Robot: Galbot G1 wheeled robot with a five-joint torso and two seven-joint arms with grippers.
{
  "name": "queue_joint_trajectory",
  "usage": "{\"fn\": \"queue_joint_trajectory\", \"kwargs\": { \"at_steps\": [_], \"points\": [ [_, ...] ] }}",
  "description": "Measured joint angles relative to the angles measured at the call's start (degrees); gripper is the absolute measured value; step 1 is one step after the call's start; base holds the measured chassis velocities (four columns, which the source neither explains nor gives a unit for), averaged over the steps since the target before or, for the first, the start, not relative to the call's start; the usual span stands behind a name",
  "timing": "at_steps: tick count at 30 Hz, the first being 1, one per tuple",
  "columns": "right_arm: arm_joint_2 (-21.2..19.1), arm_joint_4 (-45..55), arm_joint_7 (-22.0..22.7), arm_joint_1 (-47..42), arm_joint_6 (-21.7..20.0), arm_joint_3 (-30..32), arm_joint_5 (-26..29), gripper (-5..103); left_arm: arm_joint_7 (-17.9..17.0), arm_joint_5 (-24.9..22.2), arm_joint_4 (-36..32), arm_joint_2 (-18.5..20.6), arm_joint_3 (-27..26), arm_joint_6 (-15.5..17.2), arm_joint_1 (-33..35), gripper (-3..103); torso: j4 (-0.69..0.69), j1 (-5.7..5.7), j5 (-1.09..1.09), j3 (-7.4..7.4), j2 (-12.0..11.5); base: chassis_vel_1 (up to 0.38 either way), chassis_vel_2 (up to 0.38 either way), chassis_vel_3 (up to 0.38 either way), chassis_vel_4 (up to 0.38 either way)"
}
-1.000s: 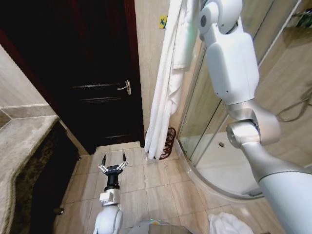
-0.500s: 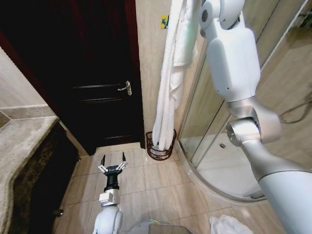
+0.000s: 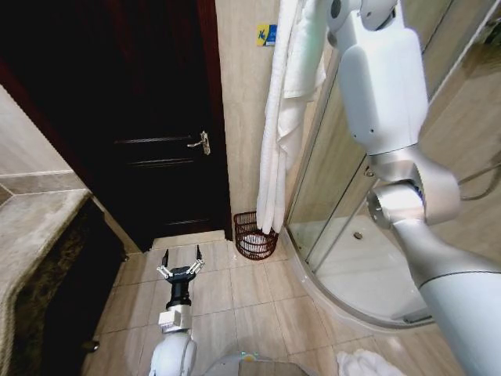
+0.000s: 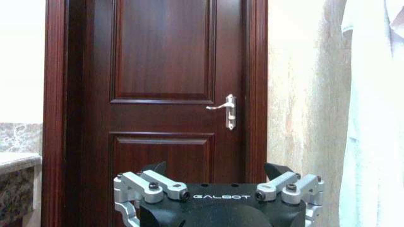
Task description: Discard the used towel into the hamper.
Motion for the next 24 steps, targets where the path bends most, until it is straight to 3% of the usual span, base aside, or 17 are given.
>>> {"fn": "queue_joint_trajectory", "kwargs": {
  "at_steps": [24],
  "points": [
    [1.6,-4.2,-0.5,2.6,0.8,0.2,-0.5,4,-0.3,0.3,-0.2,0.0,0.2,-1.4,0.9,100,0.01,0.00,0.00,0.00,0.0,-0.006,0.002,0.005,-0.004]
  ]
}}
